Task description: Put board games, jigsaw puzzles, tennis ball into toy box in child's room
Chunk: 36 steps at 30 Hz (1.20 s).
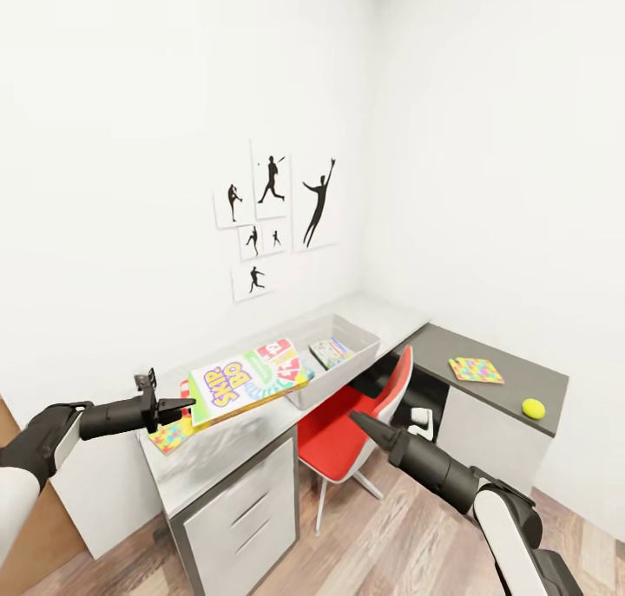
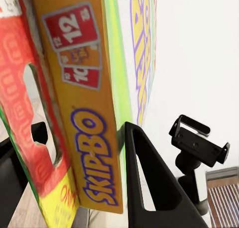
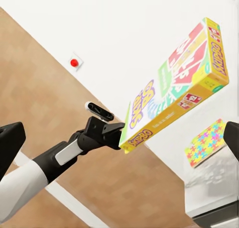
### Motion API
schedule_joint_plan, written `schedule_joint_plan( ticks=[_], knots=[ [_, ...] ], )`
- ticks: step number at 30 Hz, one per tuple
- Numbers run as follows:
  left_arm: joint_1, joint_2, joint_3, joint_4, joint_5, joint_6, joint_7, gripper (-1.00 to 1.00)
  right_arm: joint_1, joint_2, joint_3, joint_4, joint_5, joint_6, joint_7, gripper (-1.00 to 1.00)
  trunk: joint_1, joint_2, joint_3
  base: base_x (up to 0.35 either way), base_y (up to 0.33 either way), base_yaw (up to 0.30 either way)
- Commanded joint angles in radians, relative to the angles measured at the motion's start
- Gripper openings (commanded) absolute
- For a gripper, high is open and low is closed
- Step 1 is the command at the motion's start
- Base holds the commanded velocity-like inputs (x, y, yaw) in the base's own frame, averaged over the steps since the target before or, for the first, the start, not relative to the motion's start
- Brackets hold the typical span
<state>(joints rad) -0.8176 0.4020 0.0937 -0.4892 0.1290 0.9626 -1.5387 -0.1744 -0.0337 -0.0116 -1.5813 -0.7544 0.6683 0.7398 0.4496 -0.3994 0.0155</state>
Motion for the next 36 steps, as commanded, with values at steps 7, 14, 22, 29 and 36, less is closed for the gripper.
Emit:
schedule_joint_plan(
  ticks=[7, 14, 22, 29, 36],
  knots=[
    [0.000, -0.001, 0.000, 0.000, 0.000, 0.010, -0.003, -1.00, 0.000, 0.000, -0.003, 0.001, -0.005, 0.007, 0.000, 1.00, 0.000, -0.001, 0.008, 0.000, 0.000, -0.118],
    [0.000, -0.003, 0.001, 0.000, 0.000, 0.010, -0.003, -1.00, 0.000, 0.000, -0.003, 0.001, -0.003, 0.007, -0.002, 1.00, 0.000, -0.001, 0.008, 0.000, 0.000, -0.011],
    [0.000, -0.002, 0.002, 0.000, 0.004, 0.007, -0.004, -1.00, 0.000, 0.001, -0.004, 0.001, -0.003, 0.007, -0.001, 1.00, 0.000, -0.001, 0.008, 0.000, 0.000, 0.000],
    [0.000, -0.002, 0.003, 0.000, 0.004, 0.001, -0.004, -1.00, 0.000, 0.000, -0.004, 0.001, -0.002, 0.007, -0.001, 1.00, 0.000, -0.001, 0.010, 0.000, -0.003, -0.041],
    [0.000, -0.002, 0.003, 0.000, 0.004, -0.001, -0.003, -1.00, 0.000, 0.000, -0.005, 0.001, -0.003, 0.007, -0.001, 1.00, 0.000, -0.001, 0.016, 0.000, -0.169, -0.193]
  ],
)
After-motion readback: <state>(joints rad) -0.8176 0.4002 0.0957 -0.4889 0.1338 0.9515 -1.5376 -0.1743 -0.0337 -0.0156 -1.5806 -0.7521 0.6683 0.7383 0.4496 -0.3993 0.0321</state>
